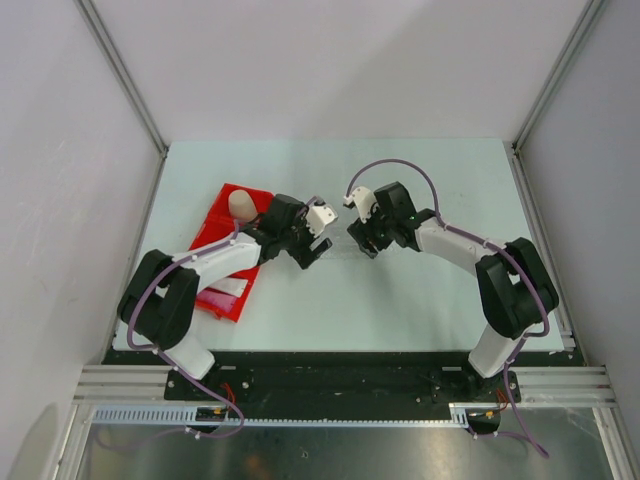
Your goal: Prepare toiletry sets of a toothbrush and toothpaste on the tray
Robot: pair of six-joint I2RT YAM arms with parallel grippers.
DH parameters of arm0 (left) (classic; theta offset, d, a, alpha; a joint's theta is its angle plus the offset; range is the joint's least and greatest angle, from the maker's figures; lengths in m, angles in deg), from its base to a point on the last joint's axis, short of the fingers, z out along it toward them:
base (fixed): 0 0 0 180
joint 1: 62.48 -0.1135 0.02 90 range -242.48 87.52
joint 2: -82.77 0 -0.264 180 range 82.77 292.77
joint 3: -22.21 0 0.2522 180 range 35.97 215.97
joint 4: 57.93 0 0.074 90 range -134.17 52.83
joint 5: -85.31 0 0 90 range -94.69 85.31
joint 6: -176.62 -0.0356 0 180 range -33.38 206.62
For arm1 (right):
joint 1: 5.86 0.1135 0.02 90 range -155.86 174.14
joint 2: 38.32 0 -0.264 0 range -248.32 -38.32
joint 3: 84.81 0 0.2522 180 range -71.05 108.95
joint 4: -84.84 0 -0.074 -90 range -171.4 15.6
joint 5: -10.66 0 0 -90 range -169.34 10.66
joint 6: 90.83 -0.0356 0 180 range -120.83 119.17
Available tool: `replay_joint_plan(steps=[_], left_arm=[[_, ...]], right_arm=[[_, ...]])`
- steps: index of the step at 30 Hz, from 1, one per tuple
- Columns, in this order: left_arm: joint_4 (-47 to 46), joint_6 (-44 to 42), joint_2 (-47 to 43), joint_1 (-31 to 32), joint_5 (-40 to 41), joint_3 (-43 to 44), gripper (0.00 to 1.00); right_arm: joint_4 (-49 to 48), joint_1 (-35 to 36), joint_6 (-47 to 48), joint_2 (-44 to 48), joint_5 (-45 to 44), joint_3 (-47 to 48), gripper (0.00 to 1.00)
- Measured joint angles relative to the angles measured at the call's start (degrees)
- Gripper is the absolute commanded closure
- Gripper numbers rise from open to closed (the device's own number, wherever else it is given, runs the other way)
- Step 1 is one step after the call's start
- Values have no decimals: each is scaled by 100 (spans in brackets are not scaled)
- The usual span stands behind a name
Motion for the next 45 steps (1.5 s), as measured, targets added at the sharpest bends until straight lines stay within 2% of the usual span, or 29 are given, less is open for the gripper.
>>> replay_joint_plan(steps=[8, 25, 35, 39, 45], left_arm=[[0, 4, 0, 35, 39, 0, 0], [-11, 90, -240, -52, 144, 0, 0], [-13, 114, -1231, -527, 146, -11, 1], [-26, 199, -1637, -796, 417, -7, 1], [236, 372, -1567, -1296, 800, 315, 0]], right_arm=[[-35, 4, 11, 0, -13, 0, 18], [-168, -131, 20, 302, 7, 0, 17], [-177, -236, -2, 1045, 13, 0, 15], [-236, -306, -39, 1290, 57, 0, 15], [-249, -358, -94, 1335, 157, 0, 15]])
